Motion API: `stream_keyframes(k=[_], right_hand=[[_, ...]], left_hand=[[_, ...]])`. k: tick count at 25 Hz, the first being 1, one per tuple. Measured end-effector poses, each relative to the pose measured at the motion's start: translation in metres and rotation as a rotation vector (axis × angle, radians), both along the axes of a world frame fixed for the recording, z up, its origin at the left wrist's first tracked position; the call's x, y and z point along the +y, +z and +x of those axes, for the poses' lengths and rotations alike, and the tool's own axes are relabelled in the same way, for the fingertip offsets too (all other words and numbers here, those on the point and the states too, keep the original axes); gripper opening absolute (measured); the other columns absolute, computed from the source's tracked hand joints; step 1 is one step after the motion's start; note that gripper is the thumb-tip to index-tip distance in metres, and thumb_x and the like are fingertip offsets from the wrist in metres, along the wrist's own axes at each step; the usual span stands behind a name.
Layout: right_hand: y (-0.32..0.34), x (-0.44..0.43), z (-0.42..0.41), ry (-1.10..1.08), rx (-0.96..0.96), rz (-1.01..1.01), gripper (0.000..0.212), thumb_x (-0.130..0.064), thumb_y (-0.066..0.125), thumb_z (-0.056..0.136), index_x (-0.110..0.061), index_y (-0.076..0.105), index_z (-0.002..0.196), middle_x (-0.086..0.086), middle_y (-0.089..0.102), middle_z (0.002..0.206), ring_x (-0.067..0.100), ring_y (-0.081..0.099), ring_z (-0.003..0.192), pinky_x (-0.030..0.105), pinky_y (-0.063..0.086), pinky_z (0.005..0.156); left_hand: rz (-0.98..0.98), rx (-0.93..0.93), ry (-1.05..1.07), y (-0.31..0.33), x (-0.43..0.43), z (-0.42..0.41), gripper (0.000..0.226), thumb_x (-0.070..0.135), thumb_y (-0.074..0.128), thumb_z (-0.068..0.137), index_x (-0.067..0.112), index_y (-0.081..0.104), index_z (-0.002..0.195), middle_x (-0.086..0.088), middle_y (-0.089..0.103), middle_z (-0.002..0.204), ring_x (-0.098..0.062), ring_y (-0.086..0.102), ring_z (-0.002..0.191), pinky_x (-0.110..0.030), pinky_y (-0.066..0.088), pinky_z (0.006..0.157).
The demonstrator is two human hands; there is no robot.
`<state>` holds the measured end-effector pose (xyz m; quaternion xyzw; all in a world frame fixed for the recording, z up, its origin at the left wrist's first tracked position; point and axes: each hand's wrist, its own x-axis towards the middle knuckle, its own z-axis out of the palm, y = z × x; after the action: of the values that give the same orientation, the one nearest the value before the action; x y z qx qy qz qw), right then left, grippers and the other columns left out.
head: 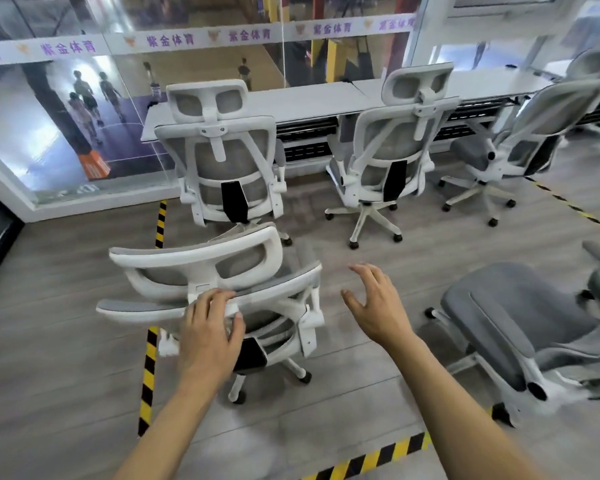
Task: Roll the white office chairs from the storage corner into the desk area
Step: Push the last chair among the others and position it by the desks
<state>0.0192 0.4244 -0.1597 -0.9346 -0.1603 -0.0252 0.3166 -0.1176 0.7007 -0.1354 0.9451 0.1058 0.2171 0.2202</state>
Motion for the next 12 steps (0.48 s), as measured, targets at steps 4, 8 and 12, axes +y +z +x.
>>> stream_keyframes(k=[4, 8, 12], right_hand=[[0.027, -0.116, -0.023, -0.062, -0.073, 0.077, 0.049, -0.032, 0.059, 0.097, -0.026, 0.046, 0.143, -0.005, 0.045, 0.146, 0.016, 0.042, 0.135, 0.033, 0.035, 0.112], [0.058, -0.246, -0.052, -0.115, -0.159, 0.131, 0.046, -0.027, 0.057, 0.096, -0.027, 0.051, 0.141, -0.007, 0.052, 0.140, 0.014, 0.047, 0.128, 0.033, 0.038, 0.109], [0.083, -0.372, -0.076, -0.221, -0.266, 0.154, 0.042, -0.026, 0.056, 0.094, -0.024, 0.056, 0.137, -0.005, 0.058, 0.131, 0.014, 0.051, 0.121, 0.030, 0.039, 0.104]], left_hand=[[-0.036, 0.046, -0.131, 0.008, -0.127, 0.020, 0.037, 0.033, 0.044, 0.092, 0.020, 0.054, 0.126, 0.002, 0.056, 0.127, -0.023, 0.051, 0.116, -0.041, 0.041, 0.100], [-0.072, -0.004, -0.260, 0.027, -0.277, 0.024, 0.037, 0.037, 0.043, 0.093, 0.024, 0.057, 0.124, 0.003, 0.060, 0.125, -0.022, 0.054, 0.114, -0.043, 0.043, 0.099], [-0.069, -0.062, -0.403, 0.049, -0.421, 0.026, 0.031, 0.037, 0.046, 0.094, 0.024, 0.059, 0.118, 0.006, 0.059, 0.115, -0.017, 0.054, 0.106, -0.035, 0.041, 0.094]])
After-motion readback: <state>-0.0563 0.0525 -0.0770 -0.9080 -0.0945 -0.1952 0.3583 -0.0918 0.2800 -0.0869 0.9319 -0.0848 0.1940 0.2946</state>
